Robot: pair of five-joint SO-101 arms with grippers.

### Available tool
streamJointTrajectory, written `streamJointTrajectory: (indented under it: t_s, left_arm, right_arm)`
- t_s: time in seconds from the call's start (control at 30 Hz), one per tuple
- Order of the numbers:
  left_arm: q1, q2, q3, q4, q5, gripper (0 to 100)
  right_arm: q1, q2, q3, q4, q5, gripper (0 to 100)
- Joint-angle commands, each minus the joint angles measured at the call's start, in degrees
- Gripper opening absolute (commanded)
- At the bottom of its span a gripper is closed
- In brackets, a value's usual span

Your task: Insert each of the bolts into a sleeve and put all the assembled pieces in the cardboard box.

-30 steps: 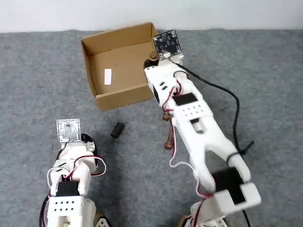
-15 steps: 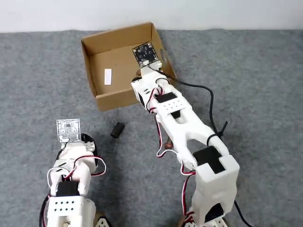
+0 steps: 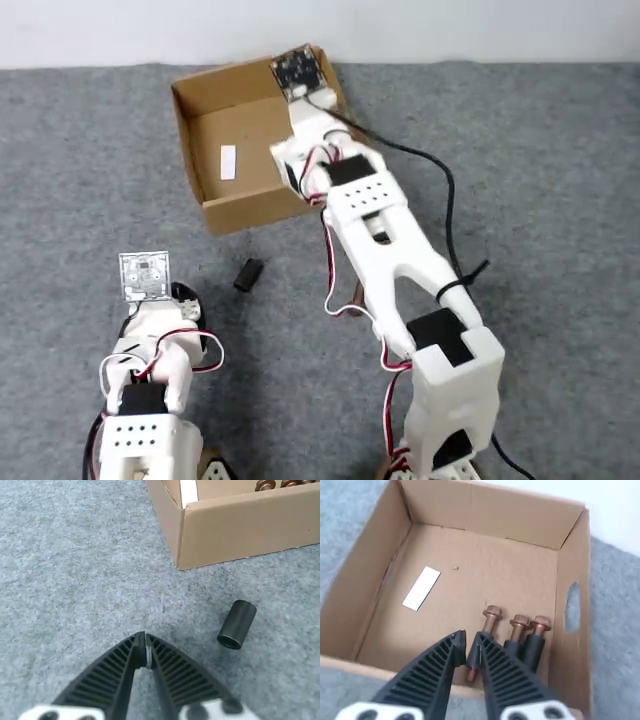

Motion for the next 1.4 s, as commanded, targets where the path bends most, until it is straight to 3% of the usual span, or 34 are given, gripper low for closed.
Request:
streamJointTrajectory:
  t_s: [0.0,0.27,0.47,0.6,0.8,0.9,1.03,1.37]
  left_arm:
    - [-1.2,-0.6,-0.6,0.3,-0.4,0]
    - [-2.6,-0.6,-0.6,0.3,-0.4,0]
    - [-2.9,-0.6,-0.6,0.3,-0.4,0]
    - [-2.9,-0.6,-0.6,0.3,-0.4,0]
    - [-2.9,-0.6,-0.6,0.3,-0.4,0]
    - [-2.9,-0.6,-0.6,0.3,-0.4,0]
    - [-2.9,-0.6,-0.6,0.3,-0.4,0]
    - [-2.9,-0.6,-0.6,0.3,-0.4,0]
  right_arm:
    - [-0.2,-0.6,-7.9,10.3,0.2,0.8]
    - [1.0,-0.5,-18.0,34.3,0.5,0.8]
    - [4.6,-0.5,-19.7,45.8,1.3,0.8]
    - [7.9,0.0,-19.7,51.6,12.8,0.8]
    - [11.6,0.2,-19.4,50.9,35.3,1.1]
    - [13.0,2.5,-19.5,49.4,42.9,7.6]
    - [14.0,7.7,-19.8,48.0,47.1,18.3]
    - [14.2,16.8,-19.8,39.8,53.2,18.4]
